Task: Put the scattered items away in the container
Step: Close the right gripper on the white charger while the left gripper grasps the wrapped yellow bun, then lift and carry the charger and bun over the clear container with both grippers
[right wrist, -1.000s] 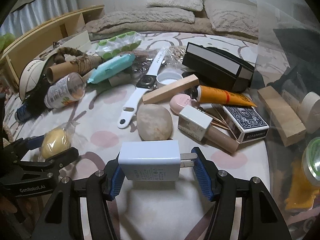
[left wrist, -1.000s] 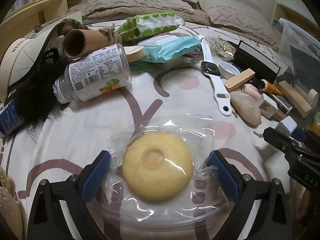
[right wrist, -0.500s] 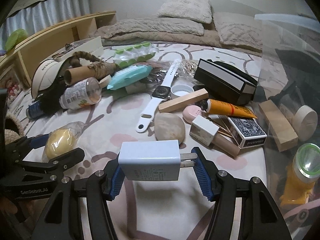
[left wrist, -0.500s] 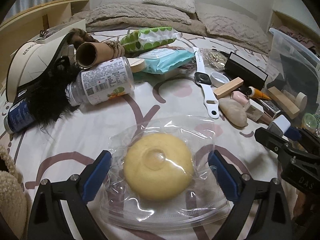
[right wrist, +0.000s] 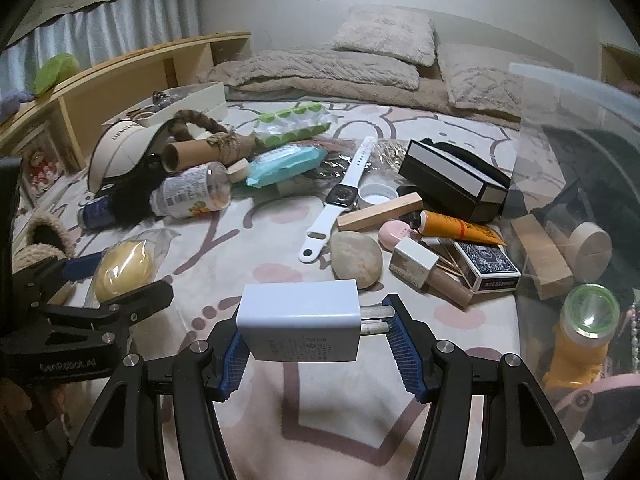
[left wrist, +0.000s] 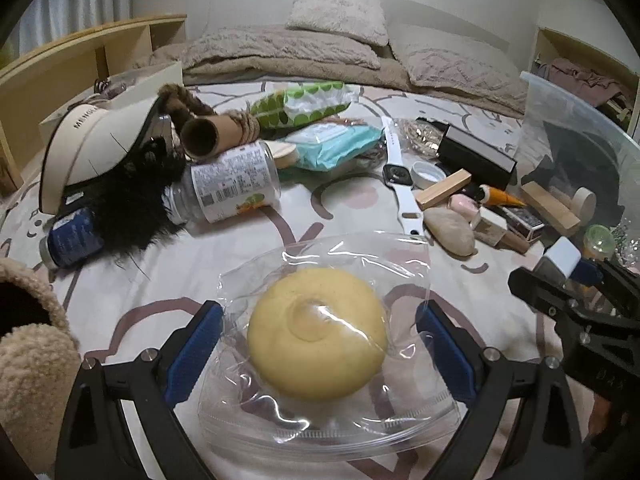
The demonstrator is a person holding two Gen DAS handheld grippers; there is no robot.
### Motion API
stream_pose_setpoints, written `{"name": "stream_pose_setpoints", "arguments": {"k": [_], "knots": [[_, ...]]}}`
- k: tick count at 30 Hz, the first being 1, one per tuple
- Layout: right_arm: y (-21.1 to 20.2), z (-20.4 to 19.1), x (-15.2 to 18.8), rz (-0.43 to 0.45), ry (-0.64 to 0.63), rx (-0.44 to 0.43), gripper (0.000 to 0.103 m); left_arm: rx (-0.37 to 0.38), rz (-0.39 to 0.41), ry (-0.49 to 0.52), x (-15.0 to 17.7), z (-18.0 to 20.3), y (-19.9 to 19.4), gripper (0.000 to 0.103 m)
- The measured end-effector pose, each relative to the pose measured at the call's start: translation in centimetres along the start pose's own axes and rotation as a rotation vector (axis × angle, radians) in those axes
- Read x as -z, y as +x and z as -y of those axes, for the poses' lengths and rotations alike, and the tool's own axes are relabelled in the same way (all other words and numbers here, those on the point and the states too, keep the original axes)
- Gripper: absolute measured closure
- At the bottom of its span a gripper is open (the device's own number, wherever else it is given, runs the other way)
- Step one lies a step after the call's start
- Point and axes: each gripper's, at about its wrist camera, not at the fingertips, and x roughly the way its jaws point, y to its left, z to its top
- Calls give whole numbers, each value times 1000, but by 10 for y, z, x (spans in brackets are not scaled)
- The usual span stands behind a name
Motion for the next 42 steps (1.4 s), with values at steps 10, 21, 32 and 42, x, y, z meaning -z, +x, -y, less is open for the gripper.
{"name": "stream_pose_setpoints", "arguments": {"k": [10, 21, 32, 42], "knots": [[-32, -3, -5, 33, -2, -40, 40, -2, 32, -22, 1, -1, -34, 5], [-77, 11, -11, 61, 18, -87, 40, 30, 110, -29, -19, 14, -85, 5], [-147, 26, -44, 160, -1, -146, 40, 79, 189, -13, -41, 35, -133, 5], [-193, 77, -59, 176, 8, -108, 40, 183, 262, 37, -68, 76, -164, 5]]}}
